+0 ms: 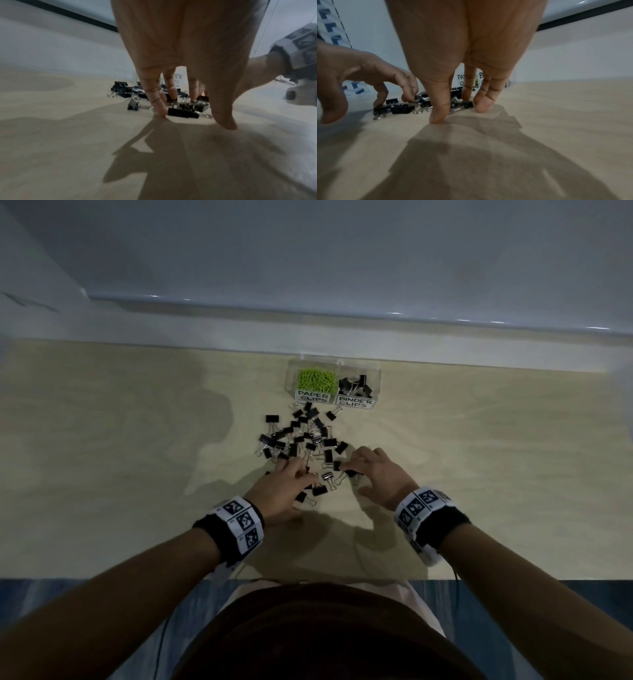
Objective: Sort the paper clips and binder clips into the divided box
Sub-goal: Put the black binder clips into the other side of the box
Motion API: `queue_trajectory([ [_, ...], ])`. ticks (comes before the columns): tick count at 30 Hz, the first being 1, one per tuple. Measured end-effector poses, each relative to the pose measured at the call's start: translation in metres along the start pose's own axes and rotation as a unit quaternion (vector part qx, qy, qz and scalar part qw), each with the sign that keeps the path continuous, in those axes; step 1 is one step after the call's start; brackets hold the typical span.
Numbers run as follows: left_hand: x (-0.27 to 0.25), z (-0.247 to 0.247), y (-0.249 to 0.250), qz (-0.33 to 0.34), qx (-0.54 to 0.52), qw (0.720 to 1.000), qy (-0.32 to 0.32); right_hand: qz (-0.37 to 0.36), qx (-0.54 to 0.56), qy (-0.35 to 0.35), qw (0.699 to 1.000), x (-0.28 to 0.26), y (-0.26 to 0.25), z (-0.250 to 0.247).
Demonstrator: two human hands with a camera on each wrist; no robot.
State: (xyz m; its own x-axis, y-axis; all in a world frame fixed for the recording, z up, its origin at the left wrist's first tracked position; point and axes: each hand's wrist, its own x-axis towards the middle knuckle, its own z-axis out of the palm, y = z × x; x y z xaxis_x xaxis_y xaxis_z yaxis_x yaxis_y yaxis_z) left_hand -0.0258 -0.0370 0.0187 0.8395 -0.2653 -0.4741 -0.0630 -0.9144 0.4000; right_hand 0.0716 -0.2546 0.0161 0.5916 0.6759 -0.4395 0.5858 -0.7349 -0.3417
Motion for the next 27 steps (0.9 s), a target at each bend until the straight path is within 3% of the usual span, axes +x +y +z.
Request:
queue_trajectory([
  [5,0.008,0.010,0.001,-0.015,-0.013,0.999,0.034,-0.014,0.069,0.034,0.997,-0.001,0.001,0.005],
  [9,0.010,0.009,0.000,0.000,-0.020,0.997,0.076,-0.024,0.065,0.052,0.996,-0.003,-0.001,0.004],
  [17,0.007,0.011,-0.001,0.050,0.077,0.987,0.131,-0.013,0.008,0.068,0.998,-0.007,-0.008,0.010],
  [21,0.008,0.010,0.001,0.055,0.142,0.982,0.112,-0.004,0.013,0.080,0.997,-0.007,-0.010,0.012],
  [27,0.010,0.015,0.006,-0.006,0.024,0.990,0.140,0.049,0.074,0.097,0.991,-0.009,-0.012,0.009],
])
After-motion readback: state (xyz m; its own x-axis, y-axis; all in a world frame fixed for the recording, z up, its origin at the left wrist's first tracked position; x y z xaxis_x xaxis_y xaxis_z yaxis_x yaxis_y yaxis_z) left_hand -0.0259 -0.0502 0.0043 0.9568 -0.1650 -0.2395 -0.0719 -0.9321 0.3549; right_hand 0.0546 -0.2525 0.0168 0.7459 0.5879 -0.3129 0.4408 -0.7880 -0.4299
